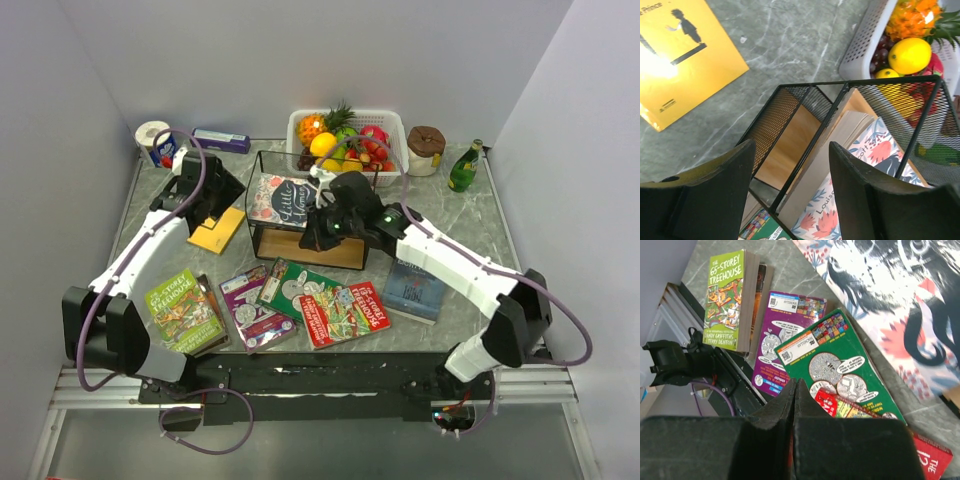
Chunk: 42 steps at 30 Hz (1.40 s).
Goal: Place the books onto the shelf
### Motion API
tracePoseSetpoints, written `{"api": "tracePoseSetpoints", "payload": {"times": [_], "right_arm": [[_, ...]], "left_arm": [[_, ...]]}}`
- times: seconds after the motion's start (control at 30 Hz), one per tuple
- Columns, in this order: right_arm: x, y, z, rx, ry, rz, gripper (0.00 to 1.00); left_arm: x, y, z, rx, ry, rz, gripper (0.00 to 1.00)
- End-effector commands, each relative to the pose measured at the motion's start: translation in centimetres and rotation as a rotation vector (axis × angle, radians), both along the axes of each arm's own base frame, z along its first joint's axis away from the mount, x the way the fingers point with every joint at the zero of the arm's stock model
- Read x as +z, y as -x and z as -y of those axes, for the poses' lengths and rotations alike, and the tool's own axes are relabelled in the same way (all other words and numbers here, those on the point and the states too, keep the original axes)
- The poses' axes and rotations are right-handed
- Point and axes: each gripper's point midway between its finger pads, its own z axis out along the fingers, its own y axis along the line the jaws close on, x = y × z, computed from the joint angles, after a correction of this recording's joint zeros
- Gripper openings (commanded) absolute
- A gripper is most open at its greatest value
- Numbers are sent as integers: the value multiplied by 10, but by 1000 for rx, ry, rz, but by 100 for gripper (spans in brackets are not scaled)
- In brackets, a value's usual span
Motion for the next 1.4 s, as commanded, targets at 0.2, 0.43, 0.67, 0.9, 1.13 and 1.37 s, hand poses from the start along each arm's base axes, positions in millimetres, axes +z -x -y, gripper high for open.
{"api": "tracePoseSetpoints", "payload": {"times": [0.2, 0.43, 0.67, 0.9, 1.13, 1.37], "right_arm": [[0, -30, -26, -15, 37, 0, 0], [-16, -47, -24, -65, 102, -17, 0], [-15, -48, -19, -76, 95, -10, 0], [3, -6, 4, -72, 88, 89, 0], [-24, 49, 64, -245, -98, 47, 38], [-84, 119, 76, -191, -315, -186, 99]], "left_arm": [[26, 8, 19, -99, 67, 98, 66], [24, 13, 23, -119, 86, 106, 65], [21, 17, 22, -123, 81, 95, 65], [51, 33, -19, 32, -23, 134, 67], [57, 91, -16, -94, -18, 230, 68], [37, 169, 57, -427, 201, 297, 69]]}}
